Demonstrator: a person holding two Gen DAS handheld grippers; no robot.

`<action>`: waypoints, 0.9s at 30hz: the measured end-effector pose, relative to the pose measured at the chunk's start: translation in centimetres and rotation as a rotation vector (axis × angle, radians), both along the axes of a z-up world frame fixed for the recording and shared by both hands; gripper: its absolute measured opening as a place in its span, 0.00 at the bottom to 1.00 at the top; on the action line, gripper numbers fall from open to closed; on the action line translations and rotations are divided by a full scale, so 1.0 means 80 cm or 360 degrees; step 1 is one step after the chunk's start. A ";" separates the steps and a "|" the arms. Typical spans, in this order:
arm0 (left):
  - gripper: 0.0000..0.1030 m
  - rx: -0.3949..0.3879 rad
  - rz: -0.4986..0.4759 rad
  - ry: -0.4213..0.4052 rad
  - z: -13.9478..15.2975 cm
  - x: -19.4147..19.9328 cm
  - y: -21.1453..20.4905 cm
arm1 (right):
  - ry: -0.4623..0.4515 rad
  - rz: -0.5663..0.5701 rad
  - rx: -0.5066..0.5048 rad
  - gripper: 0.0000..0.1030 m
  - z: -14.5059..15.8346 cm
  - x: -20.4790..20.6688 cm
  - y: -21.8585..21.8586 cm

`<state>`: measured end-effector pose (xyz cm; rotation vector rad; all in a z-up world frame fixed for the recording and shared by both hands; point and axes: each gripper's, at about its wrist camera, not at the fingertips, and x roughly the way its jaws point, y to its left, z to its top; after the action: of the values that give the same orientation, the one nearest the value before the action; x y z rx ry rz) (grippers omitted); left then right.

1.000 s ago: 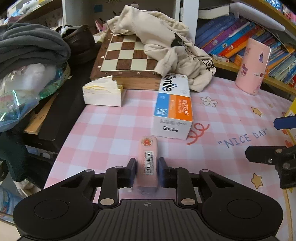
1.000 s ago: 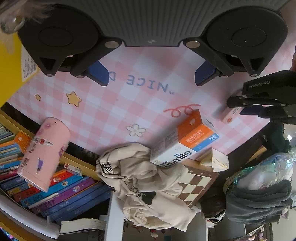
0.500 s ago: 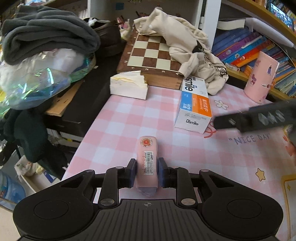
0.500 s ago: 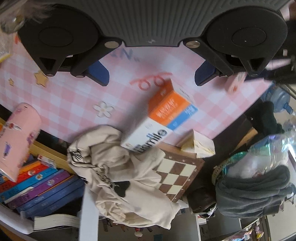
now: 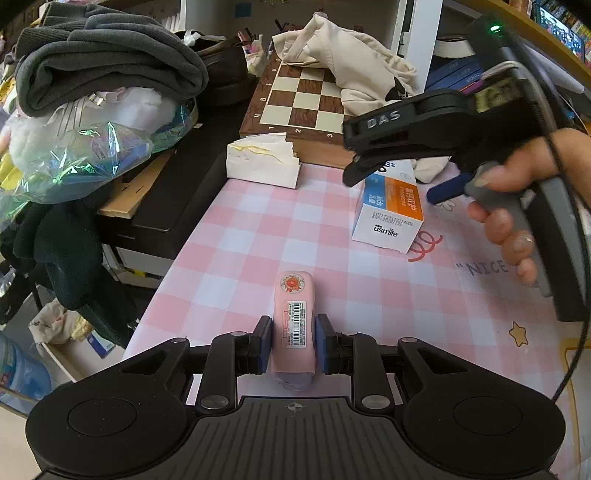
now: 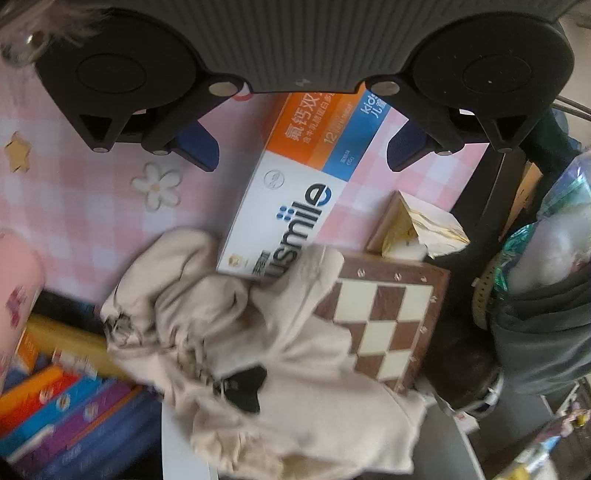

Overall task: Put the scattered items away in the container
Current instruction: 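Grasp the pink eraser with the left tool while the right tool grasps the usmile box, then carry the eraser and usmile box in both tools over the yellow box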

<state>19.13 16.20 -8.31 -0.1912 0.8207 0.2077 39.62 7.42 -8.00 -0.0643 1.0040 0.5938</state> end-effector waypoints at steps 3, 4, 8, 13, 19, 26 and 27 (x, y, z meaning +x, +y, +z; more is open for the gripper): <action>0.22 -0.0002 -0.0007 0.0000 0.001 0.001 -0.001 | 0.0035 -0.0013 -0.0027 0.87 -0.009 0.003 0.000; 0.22 -0.0003 -0.0011 -0.0001 0.001 0.001 -0.001 | 0.0036 -0.0007 -0.0015 0.86 -0.011 0.002 -0.002; 0.22 -0.0017 -0.0037 -0.0014 0.004 0.003 -0.004 | 0.0003 0.0073 -0.0001 0.71 -0.008 -0.006 -0.011; 0.22 -0.0044 -0.0088 -0.0028 0.009 0.002 -0.012 | -0.0049 0.0163 -0.0096 0.58 -0.003 -0.018 -0.020; 0.22 -0.0108 -0.0109 -0.0056 0.018 -0.011 -0.018 | -0.0116 0.0315 -0.0214 0.49 0.005 -0.056 -0.056; 0.22 -0.0220 -0.0131 -0.0088 0.027 -0.032 -0.025 | -0.0133 0.0401 -0.0304 0.49 0.009 -0.125 -0.138; 0.22 -0.0224 -0.0140 -0.0087 0.028 -0.034 -0.028 | -0.0126 0.0395 -0.0309 0.49 0.008 -0.134 -0.148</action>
<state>16.37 13.99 -6.10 -0.2910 0.7878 0.0615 28.90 -4.44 -7.33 -0.3857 0.9811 0.7122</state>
